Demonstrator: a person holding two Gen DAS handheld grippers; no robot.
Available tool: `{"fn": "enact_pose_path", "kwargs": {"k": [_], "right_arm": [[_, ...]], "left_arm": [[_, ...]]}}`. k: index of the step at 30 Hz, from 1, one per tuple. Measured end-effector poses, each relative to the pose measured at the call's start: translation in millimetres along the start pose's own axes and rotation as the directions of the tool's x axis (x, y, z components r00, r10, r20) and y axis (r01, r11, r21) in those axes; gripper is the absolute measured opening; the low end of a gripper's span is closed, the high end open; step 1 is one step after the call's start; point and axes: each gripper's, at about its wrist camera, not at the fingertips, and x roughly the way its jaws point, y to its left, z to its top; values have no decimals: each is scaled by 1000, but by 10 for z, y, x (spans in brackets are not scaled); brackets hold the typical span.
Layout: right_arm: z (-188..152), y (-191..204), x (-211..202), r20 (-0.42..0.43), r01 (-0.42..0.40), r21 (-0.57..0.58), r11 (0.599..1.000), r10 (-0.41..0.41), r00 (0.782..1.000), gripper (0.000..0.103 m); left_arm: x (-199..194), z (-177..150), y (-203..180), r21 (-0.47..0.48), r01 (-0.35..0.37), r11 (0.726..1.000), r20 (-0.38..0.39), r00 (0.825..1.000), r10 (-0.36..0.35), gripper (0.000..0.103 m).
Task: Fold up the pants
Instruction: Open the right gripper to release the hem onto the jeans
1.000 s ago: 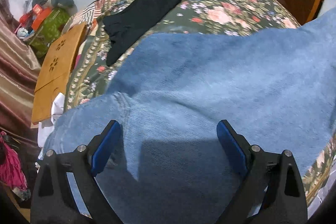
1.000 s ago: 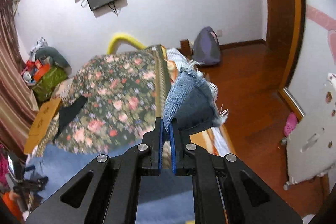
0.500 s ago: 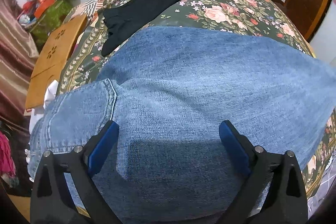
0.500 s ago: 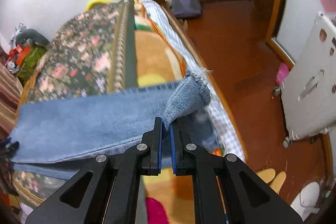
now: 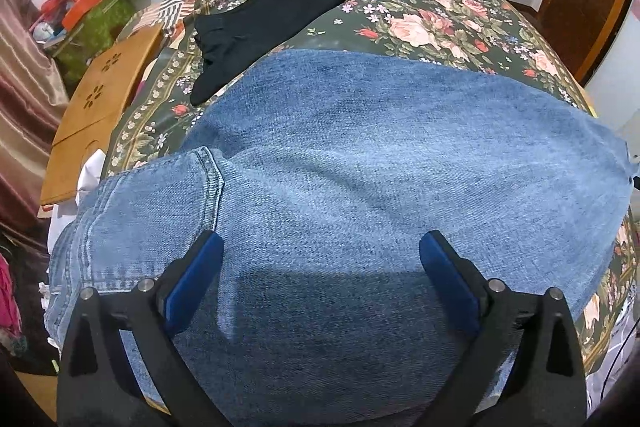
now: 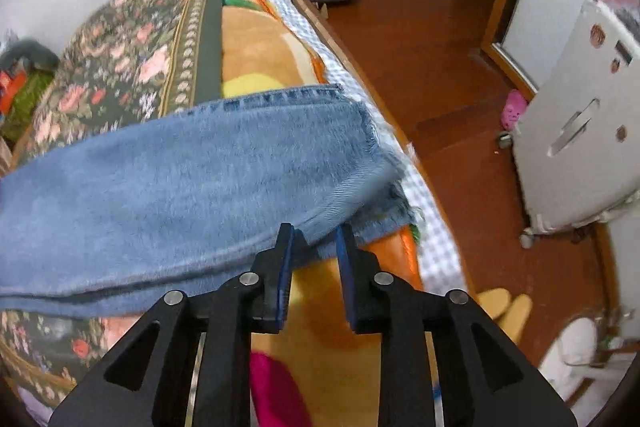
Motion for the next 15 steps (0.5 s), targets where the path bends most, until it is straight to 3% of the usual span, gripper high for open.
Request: {"fn": "enact_pose_path", "kwargs": {"k": [4,8,15], "right_arm": [[-25,170,-312,40,-21,-45,999,23,999,21],[41,562,-673,131,-73,-92,993,84,988,36],[207,1680,-986,217,-175,-269,947,237,947,43]], "left_arm": [[-116,4,110,-16,41,999,15,999,-41,100],[-395,33,456,-66,30,997,95,995,-24,100],[-712,28,1562,-175,-57,983,179,980,89,100]]}}
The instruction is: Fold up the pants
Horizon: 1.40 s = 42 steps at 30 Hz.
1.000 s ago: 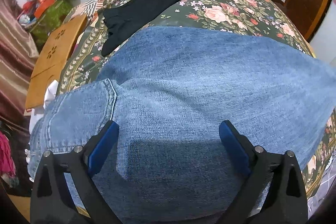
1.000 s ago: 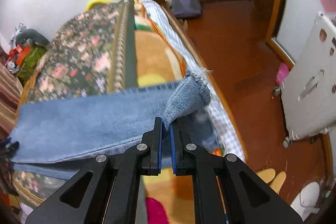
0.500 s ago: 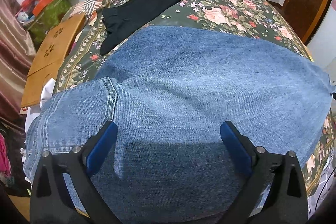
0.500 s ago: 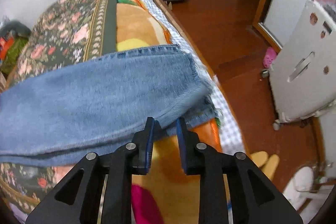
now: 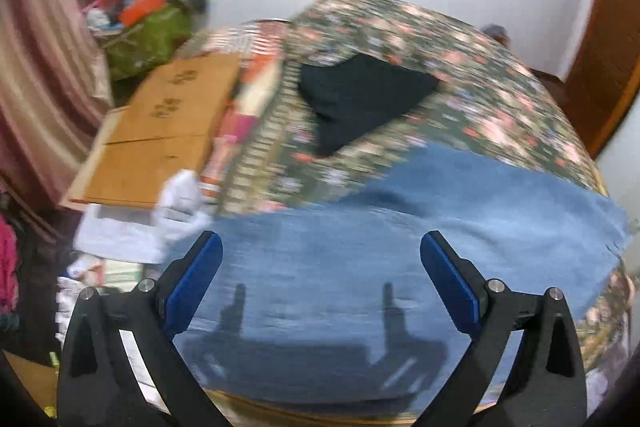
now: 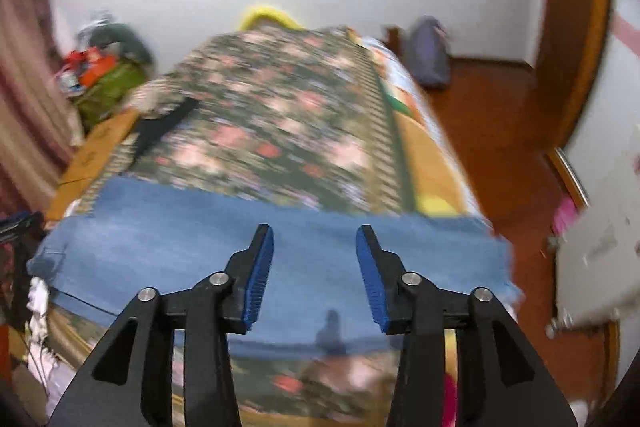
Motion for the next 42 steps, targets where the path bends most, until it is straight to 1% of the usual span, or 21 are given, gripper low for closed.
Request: {"fn": "enact_pose_path", "kwargs": {"k": [3,6,8,10,13,14,16,19,21,23,25,27,28,29,30,32,35,37,38,40,42], "right_arm": [[125,496,160,28,-56,-69,996,58,998,45],[217,952,444,8,-117,-116,986,119,993,45],[263,1256,650,-22,-159,-147,976,157,987,45],[301,1558,876,-61,-191,-190,963,183,981,45],[341,1961,1149,-108,-219,-269,938,197,974,45],[352,2080,1231,-119,-225,-295,929,197,973,45],[358,2303,1404,-143,-237,-348,907,198,970,47],[358,2526,1654,-164,-233,-413,881,180,970,48],[344,2666,1862,-207,-239,-453,859,160,965,48],[360,2741,1991,-241,-261,-454,852,164,956,48],[366,2771,2119,-288,-304,-422,854,192,938,48],[381,2777,2200,-319,-349,-372,860,235,918,47],[387,2772,2217,-327,-369,-346,863,258,909,39],[394,2776,2218,-335,-396,-327,858,286,897,31],[387,2772,2207,-336,-402,-318,859,295,895,30],[369,2796,2195,-315,-374,-339,863,271,910,13],[319,2810,2159,-277,-334,-379,863,239,931,5],[302,2818,2099,-238,-306,-408,860,224,945,4],[307,2822,2080,-208,-285,-416,864,214,954,4],[275,2846,2036,-165,-243,-435,867,189,968,3],[264,2847,2058,-142,-207,-439,874,160,977,3]], "left_arm": [[65,1,546,-47,-38,998,12,999,39,100],[289,-30,1087,-115,-73,991,-40,997,68,100],[468,-73,1394,-152,-89,984,-78,994,78,96],[639,-132,1599,-168,-97,981,-109,991,79,83],[944,-229,1819,-198,-59,978,-165,986,26,73],[1064,-277,1869,-215,-30,976,-190,982,-12,71],[1227,-353,1896,-238,31,971,-229,970,-87,61],[1363,-436,1855,-235,101,967,-271,948,-165,58],[1425,-489,1804,-241,144,960,-282,936,-211,58],[1453,-515,1779,-260,182,948,-280,926,-254,49],[1458,-528,1781,-291,250,923,-268,905,-330,27],[1451,-532,1785,-315,278,908,-267,892,-366,18],[1453,-527,1770,-319,292,902,-266,885,-381,10],[1441,-525,1756,-321,302,898,-265,881,-391,9],[1420,-519,1735,-314,297,902,-265,885,-384,6],[1357,-504,1672,-276,269,923,-258,904,-341,3],[1220,-453,1550,-173,163,971,-224,954,-200,2],[1135,-412,1483,-99,74,992,-196,976,-92,2],[1104,-388,1435,-43,16,999,-187,982,-24,2],[1067,-343,1367,55,-67,996,-157,985,74,4],[1122,-305,1370,84,-95,992,-174,979,108,4]]}}
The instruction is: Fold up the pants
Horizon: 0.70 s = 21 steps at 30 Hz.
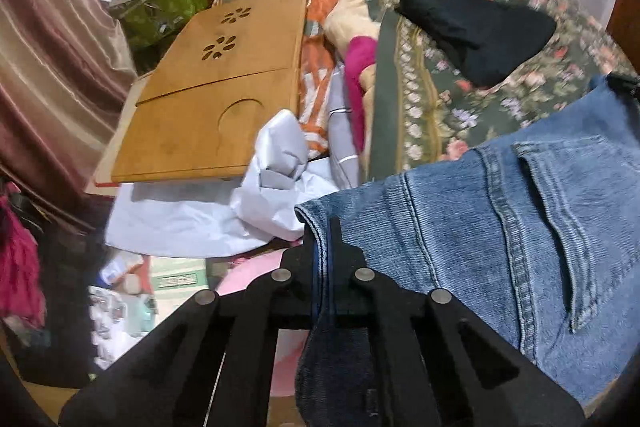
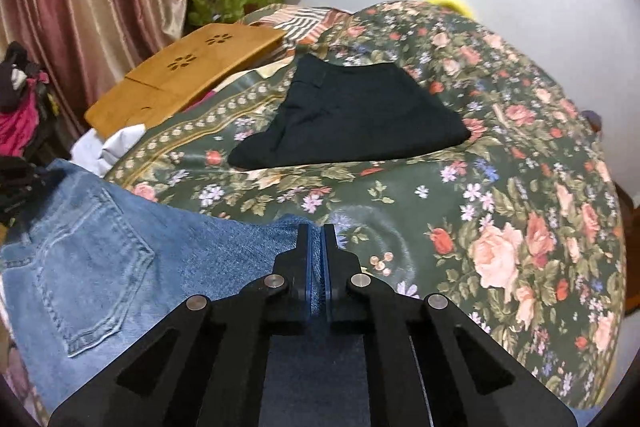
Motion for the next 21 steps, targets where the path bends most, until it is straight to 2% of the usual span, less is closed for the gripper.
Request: {"fn": "enact_pose_path", "kwargs": {"k": [4,6,8,10,12,13,14,17,19,20,21], "right_arm": [[50,-33,82,-43,7,28,1000,-6,999,4],[77,-31,18,-77,-2,21,1000,4,997,4],[57,-47,-133,-95,-30,34,999,33,995,5],[3,-35,-293,-106,-70,42,997,74,992,9],[-62,-18,-476,-95,-80,46,996,84,992,19],[-106,-6,-572,-83,-84,46,995,87,993,29],[-160,10,-674,-71,-86,47,995,89,993,38],[-333,77,-889,-56,-88,49,995,90,994,41],[-440,100,-970,-58,-93,59,994,96,994,41],[-496,107,-998,-59,-95,67,993,99,993,41],[-561,112,-1018,-64,-95,80,992,100,993,41]], "left_arm": [[123,34,11,-11,20,1000,-49,999,-20,5],[58,16,92,-65,57,996,-59,996,-61,8],[-74,-44,199,-123,91,988,-53,994,-98,21],[-224,-134,264,-163,106,981,-25,993,-111,57],[-359,-263,342,-200,121,972,8,992,-122,66],[-386,-318,364,-215,143,966,6,989,-145,66],[-393,-381,376,-231,175,957,-7,983,-181,66],[-339,-555,342,-278,267,923,-58,954,-294,66],[-271,-655,313,-331,352,875,-77,915,-397,66],[-228,-701,287,-368,400,840,-87,884,-459,66],[-222,-726,261,-377,409,831,-90,877,-473,59]]}}
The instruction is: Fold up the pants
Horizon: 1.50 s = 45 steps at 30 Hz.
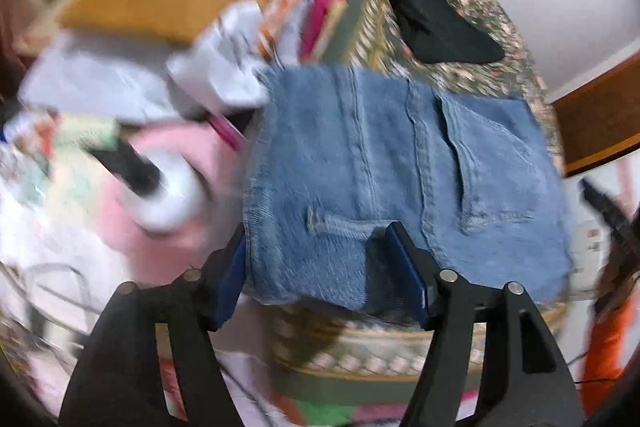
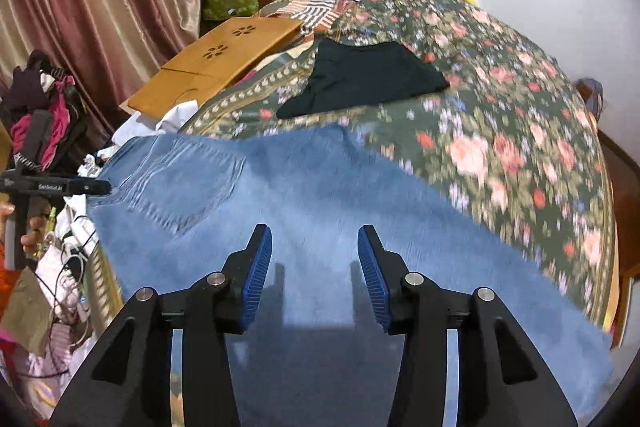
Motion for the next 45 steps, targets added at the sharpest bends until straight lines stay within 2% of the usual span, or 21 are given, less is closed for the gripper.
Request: {"fn": "enact_pose_path", "kwargs": {"k": [1,3,4,5,7,9,11,12,15,18,20,22,24,26,28,31,33,36,38,42,45], "right_arm": [[-70,-4,-8,-8,1,15,1000,-1,1000,41],[-187,-10,-18,-19,-1,43,999,2,1000,41],[-232,-18,-21,-25,1,54,999,0,1000,41],[-276,-22,-35,-29,5,64,998,-3,1000,41],[-355,-32,-81,-27,8,79,997,-6,1000,41],[-412,-43,-127,-22,20,91,996,-18,1000,41],[-472,-63,-145,-23,34,106,994,-31,999,41],[-502,-72,-133,-30,37,113,993,-33,999,41],[-659,-138,42,-98,61,138,989,-47,994,41],[-796,-180,45,-51,50,167,985,-42,998,41],[-807,-192,5,-53,48,179,983,-39,998,41],[-843,-219,-37,-52,33,189,981,-24,998,41],[-875,-264,-97,-52,20,192,981,-11,999,41],[-926,-348,-187,-46,18,215,977,-8,999,42],[-1003,-503,-316,-32,57,250,966,-51,998,45],[-1147,-842,-587,17,138,324,936,-152,988,58],[-1269,-1139,-806,46,189,388,902,-224,973,59],[-1486,-1569,-1100,63,229,484,845,-294,954,60],[-1682,-1902,-1288,62,242,568,787,-334,941,61],[-2040,-2406,-1552,57,252,677,692,-391,919,61],[-2307,-2763,-1605,17,284,732,619,-434,901,61]], "left_arm": [[17,-23,-31,5,10,1000,-3,1000,-10,42],[5,-72,-143,47,4,999,6,1000,-5,29],[-37,-102,-222,74,-32,997,35,999,30,14],[-97,-128,-313,118,-87,989,71,994,79,14],[-229,-167,-424,165,-139,976,135,984,118,14],[-381,-225,-507,210,-206,956,206,965,163,15],[-422,-273,-526,241,-247,939,233,953,191,16],[-394,-306,-515,248,-273,930,238,947,214,16],[-153,-393,-411,249,-301,921,193,947,257,17],[72,-552,-355,241,-331,912,180,939,293,19],[48,-570,-410,245,-372,895,211,922,325,21],[-25,-550,-444,249,-416,875,218,904,368,38],[-129,-514,-487,250,-465,849,227,881,415,49],[-284,-477,-565,246,-457,855,247,882,401,52],[-449,-445,-673,225,-442,868,283,883,375,65],[-692,-396,-1020,211,-439,873,389,857,337,77],[-757,-353,-1277,229,-429,874,426,851,306,81],[-755,-277,-1692,269,-392,879,447,860,247,89],[-653,-222,-1998,302,-371,878,437,872,219,93],[-238,-141,-2619,374,-333,865,369,910,191,95],[64,-157,-2996,418,-312,853,331,927,176,95]]}}
